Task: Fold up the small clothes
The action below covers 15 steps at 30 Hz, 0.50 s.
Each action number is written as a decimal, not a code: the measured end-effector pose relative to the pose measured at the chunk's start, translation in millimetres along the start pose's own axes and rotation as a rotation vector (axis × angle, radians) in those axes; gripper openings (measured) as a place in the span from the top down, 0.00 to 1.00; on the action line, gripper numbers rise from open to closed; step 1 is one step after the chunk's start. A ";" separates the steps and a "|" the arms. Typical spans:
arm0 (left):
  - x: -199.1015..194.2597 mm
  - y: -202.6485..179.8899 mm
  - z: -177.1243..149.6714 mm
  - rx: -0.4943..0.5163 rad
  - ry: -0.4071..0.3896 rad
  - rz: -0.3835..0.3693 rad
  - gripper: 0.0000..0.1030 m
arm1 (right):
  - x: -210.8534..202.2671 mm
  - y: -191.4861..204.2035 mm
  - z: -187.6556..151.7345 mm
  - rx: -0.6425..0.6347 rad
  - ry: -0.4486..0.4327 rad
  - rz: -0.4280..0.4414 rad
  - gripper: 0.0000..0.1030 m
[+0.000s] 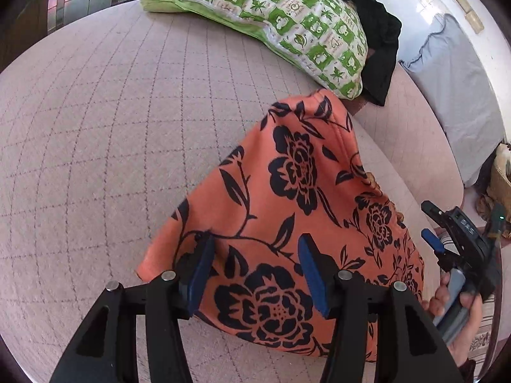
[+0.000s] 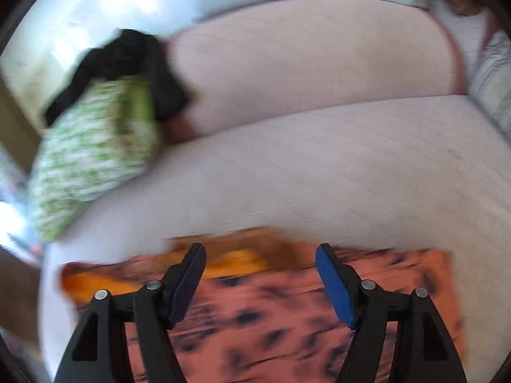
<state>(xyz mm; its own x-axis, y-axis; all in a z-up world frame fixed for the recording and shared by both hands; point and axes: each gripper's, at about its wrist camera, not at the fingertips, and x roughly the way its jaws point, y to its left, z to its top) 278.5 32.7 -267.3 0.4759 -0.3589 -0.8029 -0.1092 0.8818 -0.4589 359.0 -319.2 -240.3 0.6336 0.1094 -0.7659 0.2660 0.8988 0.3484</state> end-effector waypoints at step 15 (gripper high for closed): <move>0.5 17.7 10.7 0.015 0.045 -0.030 0.46 | 109.4 143.8 -46.0 -0.115 0.203 0.169 0.35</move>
<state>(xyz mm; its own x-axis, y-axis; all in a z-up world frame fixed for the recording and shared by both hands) 286.1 51.4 -271.8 0.4394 -0.3980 -0.8053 -0.0825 0.8749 -0.4773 433.1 -158.5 -298.9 0.5001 0.3338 -0.7991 0.0780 0.9016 0.4254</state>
